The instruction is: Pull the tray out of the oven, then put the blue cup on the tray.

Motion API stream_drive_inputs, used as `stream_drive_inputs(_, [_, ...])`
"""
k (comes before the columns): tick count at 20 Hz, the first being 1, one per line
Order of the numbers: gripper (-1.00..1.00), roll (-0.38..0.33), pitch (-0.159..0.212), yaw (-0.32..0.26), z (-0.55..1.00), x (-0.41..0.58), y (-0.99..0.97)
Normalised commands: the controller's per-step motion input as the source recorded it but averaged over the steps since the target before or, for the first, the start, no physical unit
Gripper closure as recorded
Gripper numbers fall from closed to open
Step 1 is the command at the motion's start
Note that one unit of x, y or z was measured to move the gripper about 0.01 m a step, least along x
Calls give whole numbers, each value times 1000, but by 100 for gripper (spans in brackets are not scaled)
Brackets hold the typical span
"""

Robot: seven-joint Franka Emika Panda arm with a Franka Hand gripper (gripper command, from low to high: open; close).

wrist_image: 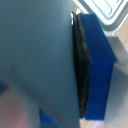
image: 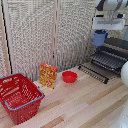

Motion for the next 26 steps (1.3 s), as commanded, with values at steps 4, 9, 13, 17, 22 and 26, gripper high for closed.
stream_drive_inputs(4, [100, -133, 105, 2, -98, -59, -221])
stream_drive_inputs(9, [100, -105, 78, 0, -153, -29, -282])
stream_drive_inputs(13, [100, -72, 10, 1, -370, 34, -376])
stream_drive_inputs(17, [100, -61, -11, 30, -476, 56, -194])
stream_drive_inputs(22, [100, -38, 1, -3, -387, -171, 53])
stream_drive_inputs(26, [100, -37, 5, -71, -128, -221, 44])
